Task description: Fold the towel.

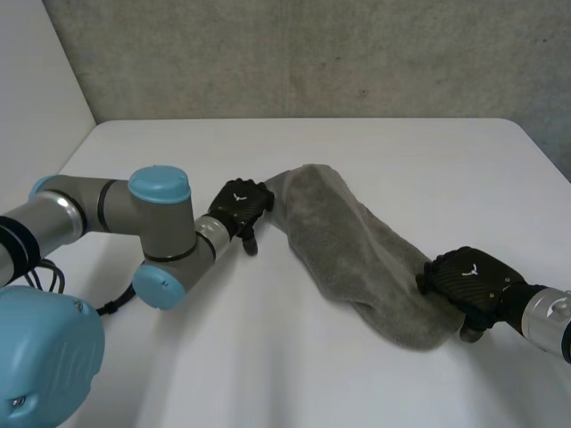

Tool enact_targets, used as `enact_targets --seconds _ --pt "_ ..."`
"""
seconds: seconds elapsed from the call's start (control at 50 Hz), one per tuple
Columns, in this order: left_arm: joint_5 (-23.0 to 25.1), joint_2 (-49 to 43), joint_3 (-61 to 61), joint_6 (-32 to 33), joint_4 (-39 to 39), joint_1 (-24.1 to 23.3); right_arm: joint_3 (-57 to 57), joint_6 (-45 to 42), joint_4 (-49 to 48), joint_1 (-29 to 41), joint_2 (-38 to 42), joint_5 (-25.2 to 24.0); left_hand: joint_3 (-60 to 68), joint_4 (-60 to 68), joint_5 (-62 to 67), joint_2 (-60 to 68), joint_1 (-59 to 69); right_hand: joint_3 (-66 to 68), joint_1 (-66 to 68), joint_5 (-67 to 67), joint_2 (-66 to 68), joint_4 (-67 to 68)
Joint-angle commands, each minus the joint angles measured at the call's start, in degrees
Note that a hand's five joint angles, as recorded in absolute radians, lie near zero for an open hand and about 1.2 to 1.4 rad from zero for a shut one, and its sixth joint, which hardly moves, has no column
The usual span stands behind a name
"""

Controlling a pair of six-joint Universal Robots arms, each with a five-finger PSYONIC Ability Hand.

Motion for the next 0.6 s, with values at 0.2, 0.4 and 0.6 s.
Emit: enact_targets --seconds 0.2,0.4,0.6 --pt "-1.02 -2.4 7.2 1.99 -0.01 -0.44 -0.09 -0.11 -0.09 -0.11 0.19 0.04 -1.6 -2.02 -2.19 -2.42 -2.42 -1.08 -3.32 -1.4 -3.56 -1.09" --pt "-0.31 -4.42 10.63 1.99 -0.01 -0.79 -0.18 -0.11 -0.09 -0.12 0.37 0.13 -1.44 -1.85 -2.02 -2.25 -2.25 -1.08 -3.32 -1.4 -3.56 -1.09" --pt "-0.05 -7.23 14.06 2.07 -1.33 -2.02 -0.18 -0.11 -0.09 -0.03 0.46 0.13 -0.09 -0.5 -0.68 -0.9 -0.9 -1.25 -3.48 -1.56 -3.73 -1.26"
